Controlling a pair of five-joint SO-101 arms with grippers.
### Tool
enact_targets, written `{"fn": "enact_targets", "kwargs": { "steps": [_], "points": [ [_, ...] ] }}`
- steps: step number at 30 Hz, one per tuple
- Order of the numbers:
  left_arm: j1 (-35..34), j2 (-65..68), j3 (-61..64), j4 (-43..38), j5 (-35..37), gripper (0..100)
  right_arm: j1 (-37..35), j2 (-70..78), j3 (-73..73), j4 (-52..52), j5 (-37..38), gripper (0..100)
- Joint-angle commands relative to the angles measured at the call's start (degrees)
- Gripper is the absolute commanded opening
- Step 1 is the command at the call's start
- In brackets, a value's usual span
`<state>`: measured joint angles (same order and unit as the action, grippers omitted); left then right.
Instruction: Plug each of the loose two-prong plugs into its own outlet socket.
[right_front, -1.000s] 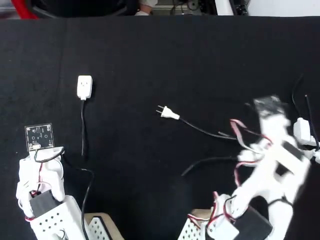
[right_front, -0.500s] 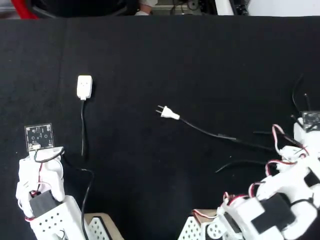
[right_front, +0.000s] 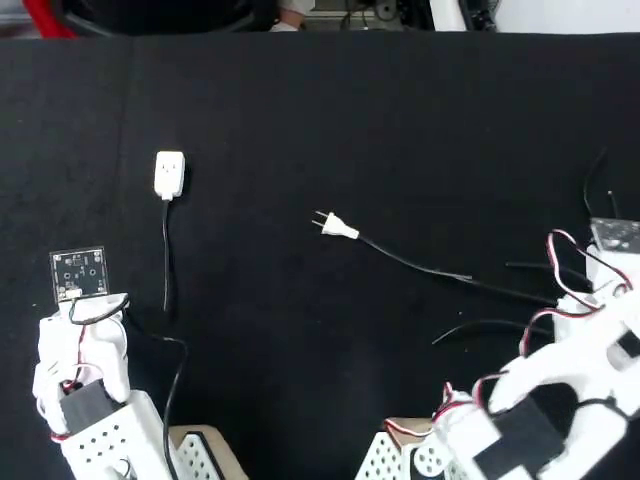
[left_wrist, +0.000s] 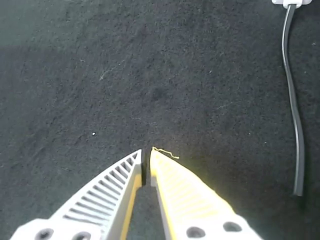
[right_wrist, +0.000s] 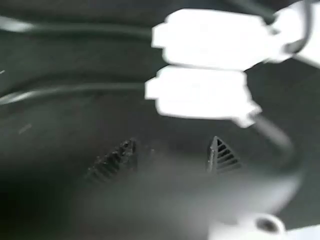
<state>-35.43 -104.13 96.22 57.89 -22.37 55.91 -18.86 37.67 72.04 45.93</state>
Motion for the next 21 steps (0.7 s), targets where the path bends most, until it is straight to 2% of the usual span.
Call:
{"fn": "enact_targets", "kwargs": {
  "steps": [1,4,8,13,17,21],
  "points": [
    [-0.22,-0.44,1.10,0.18,0.62,5,-5.10,-7.52,-4.00,12.04,-5.01,22.1],
    [-0.22,-0.44,1.10,0.18,0.62,5,-13.80,-12.53,-4.18,18.90,-12.40,22.2],
    [-0.22,-0.44,1.10,0.18,0.62,5,-32.79,-15.43,-4.00,20.57,-32.62,22.3],
    [-0.22,-0.44,1.10,0.18,0.62,5,-56.62,-12.53,-4.44,10.20,-56.62,22.4],
    [-0.22,-0.44,1.10,0.18,0.62,5,-64.70,-5.85,-4.70,-1.49,-70.86,22.4],
    [-0.22,-0.44,1.10,0.18,0.62,5,-67.08,4.53,-8.31,-8.18,-80.26,22.4]
  ]
}}
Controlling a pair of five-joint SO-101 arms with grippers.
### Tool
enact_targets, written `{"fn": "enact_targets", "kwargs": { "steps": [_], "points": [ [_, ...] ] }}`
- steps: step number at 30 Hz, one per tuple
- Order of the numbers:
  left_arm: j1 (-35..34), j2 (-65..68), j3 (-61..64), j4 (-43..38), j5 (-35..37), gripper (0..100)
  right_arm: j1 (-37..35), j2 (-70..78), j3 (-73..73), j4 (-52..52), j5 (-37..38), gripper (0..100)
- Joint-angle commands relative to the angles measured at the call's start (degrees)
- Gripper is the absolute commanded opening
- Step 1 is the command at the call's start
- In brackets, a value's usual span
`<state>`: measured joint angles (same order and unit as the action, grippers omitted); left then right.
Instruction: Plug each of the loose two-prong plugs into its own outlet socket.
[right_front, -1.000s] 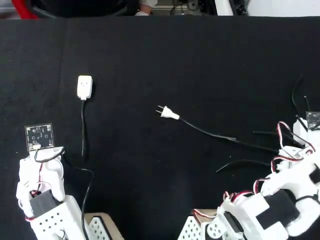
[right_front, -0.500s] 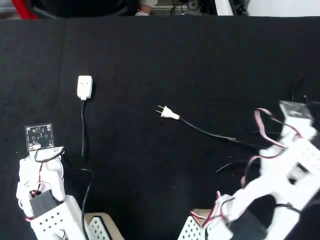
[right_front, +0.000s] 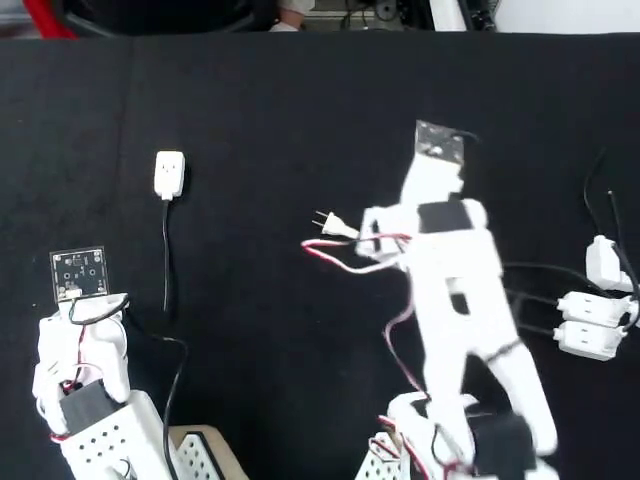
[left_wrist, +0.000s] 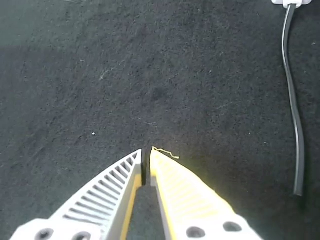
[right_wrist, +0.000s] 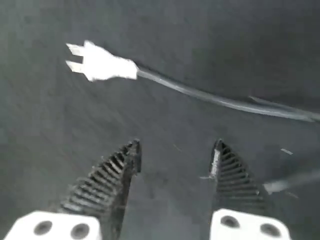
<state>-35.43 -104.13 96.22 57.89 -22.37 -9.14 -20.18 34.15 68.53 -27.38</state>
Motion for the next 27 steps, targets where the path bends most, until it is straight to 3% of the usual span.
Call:
{"fn": "enact_targets", "kwargs": {
  "steps": [1,6,10,15,27],
  "points": [
    [-0.22,-0.44,1.10,0.18,0.62,5,-2.11,8.66,-6.11,-5.71,-10.11,22.4],
    [-0.48,-0.44,1.10,0.26,0.62,4,-1.85,21.05,-14.11,-9.67,-30.68,22.1],
    [-0.57,-0.44,1.10,0.26,0.62,4,-2.37,27.91,-18.95,-12.31,-41.23,22.0],
    [-0.57,-0.44,1.10,0.26,0.62,4,-4.57,32.66,-20.53,-14.59,-46.42,22.1],
    [-0.57,-0.44,1.10,0.26,0.62,4,-6.33,39.16,-20.70,-17.58,-49.49,21.9]
  ]
}}
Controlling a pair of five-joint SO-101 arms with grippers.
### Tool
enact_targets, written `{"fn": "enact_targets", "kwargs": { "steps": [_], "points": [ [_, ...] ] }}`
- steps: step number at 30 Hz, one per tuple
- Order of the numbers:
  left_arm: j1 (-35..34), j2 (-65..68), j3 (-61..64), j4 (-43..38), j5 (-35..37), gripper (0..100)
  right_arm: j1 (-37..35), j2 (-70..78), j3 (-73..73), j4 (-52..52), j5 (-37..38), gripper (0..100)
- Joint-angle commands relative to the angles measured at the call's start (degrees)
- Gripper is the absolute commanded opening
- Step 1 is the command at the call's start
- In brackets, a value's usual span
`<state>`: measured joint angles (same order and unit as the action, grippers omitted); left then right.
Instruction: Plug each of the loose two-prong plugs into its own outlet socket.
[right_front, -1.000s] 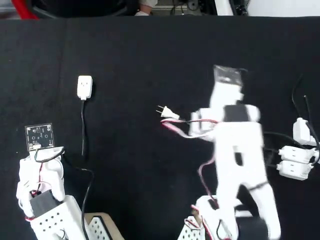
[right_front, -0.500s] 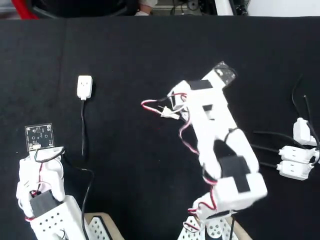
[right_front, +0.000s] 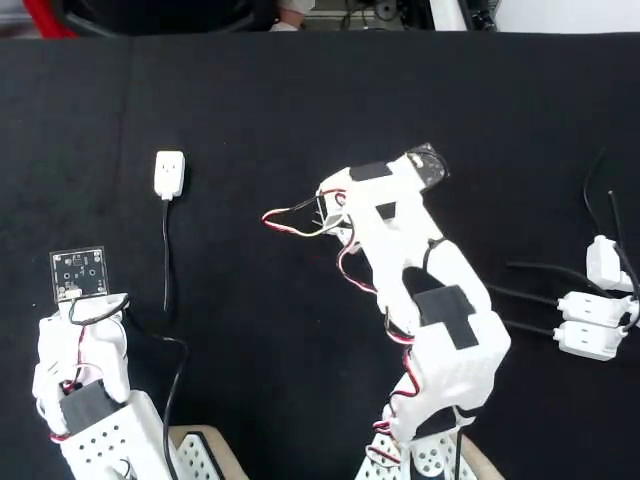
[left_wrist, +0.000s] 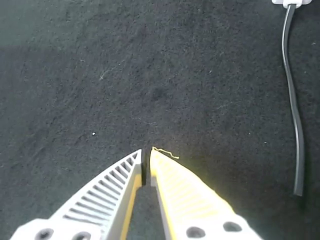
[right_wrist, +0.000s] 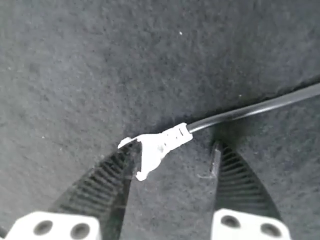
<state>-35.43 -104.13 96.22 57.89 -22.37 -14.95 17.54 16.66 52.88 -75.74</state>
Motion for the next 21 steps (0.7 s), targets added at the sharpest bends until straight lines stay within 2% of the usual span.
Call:
{"fn": "enact_targets", "kwargs": {
  "steps": [1,5,12,19,21],
  "points": [
    [-0.57,-0.44,1.10,0.26,0.62,4,-0.62,2.42,-3.30,-2.64,-1.14,21.9],
    [-0.66,-0.44,1.10,0.26,0.62,4,-0.62,3.74,-3.38,-4.22,-0.97,21.1],
    [-0.66,-0.44,1.10,0.26,0.62,4,-0.35,3.21,-3.38,-4.22,-0.62,3.4],
    [-0.66,-0.44,1.10,0.26,0.62,4,-0.26,3.21,-4.44,-4.22,-0.18,1.8],
    [-0.66,-0.44,1.10,0.26,0.62,4,-0.35,3.21,-4.44,-4.22,1.93,1.7]
  ]
}}
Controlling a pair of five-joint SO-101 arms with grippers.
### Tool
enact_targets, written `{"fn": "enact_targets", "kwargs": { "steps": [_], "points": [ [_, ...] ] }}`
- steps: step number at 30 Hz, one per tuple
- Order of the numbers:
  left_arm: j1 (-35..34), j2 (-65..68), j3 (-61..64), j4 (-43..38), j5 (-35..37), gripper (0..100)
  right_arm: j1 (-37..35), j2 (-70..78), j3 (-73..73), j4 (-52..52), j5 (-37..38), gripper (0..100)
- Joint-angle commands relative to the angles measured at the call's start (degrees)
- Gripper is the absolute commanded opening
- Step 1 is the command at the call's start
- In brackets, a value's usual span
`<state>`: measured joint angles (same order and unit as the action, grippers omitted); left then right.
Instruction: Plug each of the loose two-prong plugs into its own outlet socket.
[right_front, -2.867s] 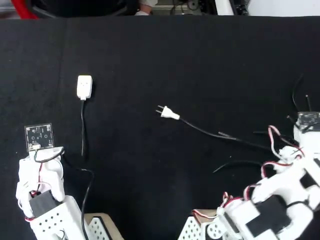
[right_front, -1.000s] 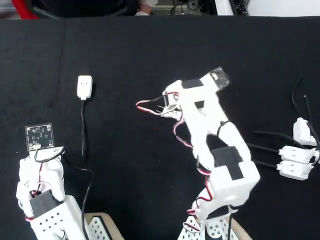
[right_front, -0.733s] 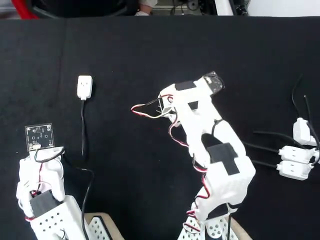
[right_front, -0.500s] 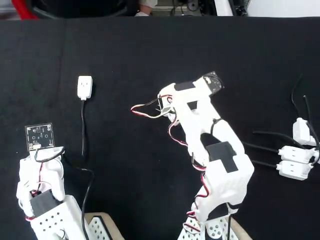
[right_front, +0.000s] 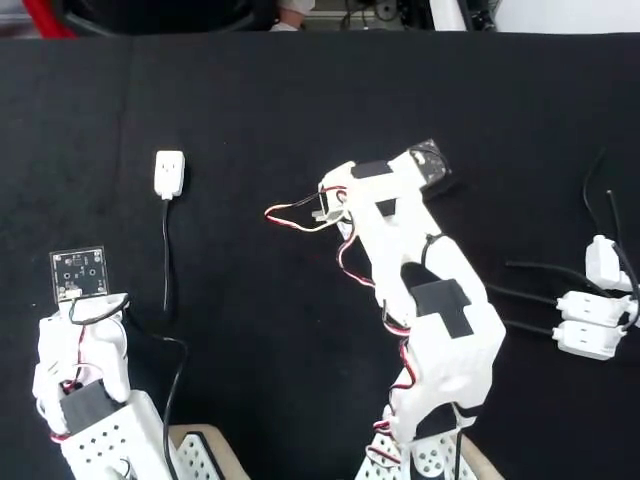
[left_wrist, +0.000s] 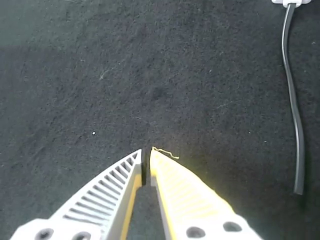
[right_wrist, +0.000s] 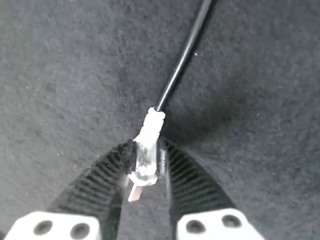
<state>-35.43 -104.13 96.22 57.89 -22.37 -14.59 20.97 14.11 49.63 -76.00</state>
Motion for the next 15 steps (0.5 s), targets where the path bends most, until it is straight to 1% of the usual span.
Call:
{"fn": "enact_targets", "kwargs": {
  "steps": [1,6,12,15],
  "points": [
    [-0.66,-0.44,1.10,0.26,0.62,4,-0.70,-0.22,-1.89,-0.97,2.99,1.7],
    [-0.66,-0.44,1.10,0.26,0.62,4,-1.05,-0.04,-1.98,-0.97,5.10,1.4],
    [-0.66,-0.44,1.10,0.26,0.62,4,-4.40,-0.04,-1.98,-0.97,5.01,9.2],
    [-0.66,-0.44,1.10,0.26,0.62,4,-5.19,-0.04,-1.80,-0.97,5.01,10.3]
  ]
}}
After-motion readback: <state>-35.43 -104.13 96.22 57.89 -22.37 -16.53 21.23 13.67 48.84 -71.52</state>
